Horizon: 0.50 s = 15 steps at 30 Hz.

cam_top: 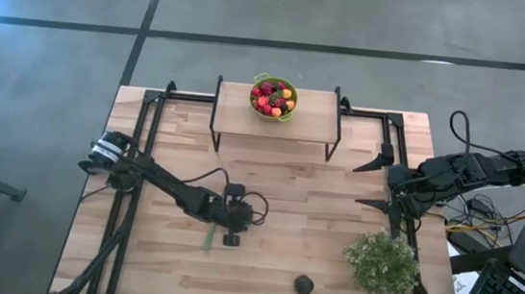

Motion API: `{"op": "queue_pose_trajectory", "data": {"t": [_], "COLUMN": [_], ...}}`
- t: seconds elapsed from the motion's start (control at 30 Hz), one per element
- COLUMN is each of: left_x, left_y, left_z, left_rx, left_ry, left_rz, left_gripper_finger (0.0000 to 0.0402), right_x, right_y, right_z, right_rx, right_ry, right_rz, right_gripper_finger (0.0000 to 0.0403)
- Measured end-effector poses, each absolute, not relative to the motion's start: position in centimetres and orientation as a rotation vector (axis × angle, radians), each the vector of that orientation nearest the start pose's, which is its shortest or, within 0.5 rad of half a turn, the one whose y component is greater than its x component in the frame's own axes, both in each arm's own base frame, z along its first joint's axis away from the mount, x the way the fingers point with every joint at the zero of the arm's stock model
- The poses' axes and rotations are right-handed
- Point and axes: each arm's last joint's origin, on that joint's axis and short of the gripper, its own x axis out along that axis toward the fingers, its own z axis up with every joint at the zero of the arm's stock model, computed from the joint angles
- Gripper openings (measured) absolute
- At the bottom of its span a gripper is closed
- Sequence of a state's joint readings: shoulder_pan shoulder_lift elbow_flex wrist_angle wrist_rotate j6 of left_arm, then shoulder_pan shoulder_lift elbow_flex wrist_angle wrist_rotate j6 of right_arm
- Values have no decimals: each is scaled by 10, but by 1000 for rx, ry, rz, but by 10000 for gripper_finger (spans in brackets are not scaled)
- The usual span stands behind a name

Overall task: Pick & Place Fruit
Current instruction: Put the raspberry into the green colander on the shelf

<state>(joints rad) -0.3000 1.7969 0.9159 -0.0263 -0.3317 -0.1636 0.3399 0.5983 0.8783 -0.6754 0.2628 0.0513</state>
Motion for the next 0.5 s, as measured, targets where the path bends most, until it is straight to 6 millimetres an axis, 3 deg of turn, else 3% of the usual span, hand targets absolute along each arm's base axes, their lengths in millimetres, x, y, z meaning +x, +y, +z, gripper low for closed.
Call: {"op": "queue_pose_trajectory", "data": {"t": [0.5], "left_x": [348], "left_y": [-91], "left_z": [160], "left_rx": [156], "left_ry": [767], "left_rz": [94], "left_gripper_finger": [120], "right_x": [105], "right_y": [29], "right_z": [341], "right_rx": [-67], "right_ry": [380], "right_rz": [66], "right_gripper_finger": [363]}}
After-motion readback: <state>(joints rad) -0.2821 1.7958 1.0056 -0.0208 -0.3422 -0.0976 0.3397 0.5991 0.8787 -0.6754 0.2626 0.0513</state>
